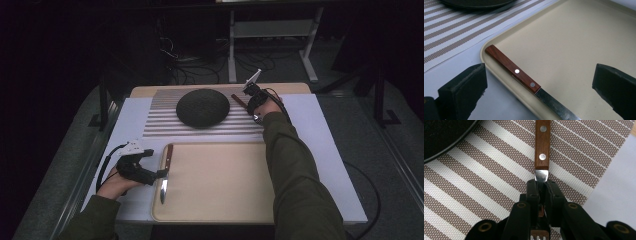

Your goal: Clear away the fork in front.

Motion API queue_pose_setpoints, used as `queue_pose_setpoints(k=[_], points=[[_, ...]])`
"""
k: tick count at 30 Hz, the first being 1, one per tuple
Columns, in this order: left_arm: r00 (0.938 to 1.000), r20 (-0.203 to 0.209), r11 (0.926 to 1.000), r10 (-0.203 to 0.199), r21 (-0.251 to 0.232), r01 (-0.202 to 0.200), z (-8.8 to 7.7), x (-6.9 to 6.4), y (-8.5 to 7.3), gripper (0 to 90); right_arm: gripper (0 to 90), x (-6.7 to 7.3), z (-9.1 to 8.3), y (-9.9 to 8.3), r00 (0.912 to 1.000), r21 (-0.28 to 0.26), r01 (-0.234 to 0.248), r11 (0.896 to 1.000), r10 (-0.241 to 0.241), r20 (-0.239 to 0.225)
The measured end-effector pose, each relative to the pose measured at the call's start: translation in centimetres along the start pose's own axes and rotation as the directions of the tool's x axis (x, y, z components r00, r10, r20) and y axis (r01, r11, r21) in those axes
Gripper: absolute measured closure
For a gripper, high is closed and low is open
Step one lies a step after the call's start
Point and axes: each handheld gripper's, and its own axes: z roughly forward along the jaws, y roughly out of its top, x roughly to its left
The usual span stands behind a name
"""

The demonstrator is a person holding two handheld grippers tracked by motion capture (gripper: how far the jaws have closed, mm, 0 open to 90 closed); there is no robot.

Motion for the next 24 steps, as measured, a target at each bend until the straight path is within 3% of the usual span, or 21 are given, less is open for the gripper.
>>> queue_pose_setpoints(k=[7, 13, 24], points=[[1.0, 0.0, 1.0, -0.002, -0.001, 0.002, 0.0, 0.1, 0.0, 0.0, 81.6, -0.2, -0.2, -0.3, 0.9998, -0.022, -0.008, 1.0, 0.007, -0.017], [1.0, -0.001, 1.0, -0.003, -0.001, 0.003, -0.1, 0.0, 0.0, 0.0, 81.6, -0.3, -1.6, -0.7, 0.999, -0.065, -0.012, 0.998, 0.01, -0.043], [0.9995, -0.003, 0.9995, -0.03, -0.013, 0.03, -0.3, -0.1, 0.3, 0.0, 81.5, 1.0, -4.6, -4.0, 0.9938, -0.161, 0.024, 0.987, -0.041, -0.103]])
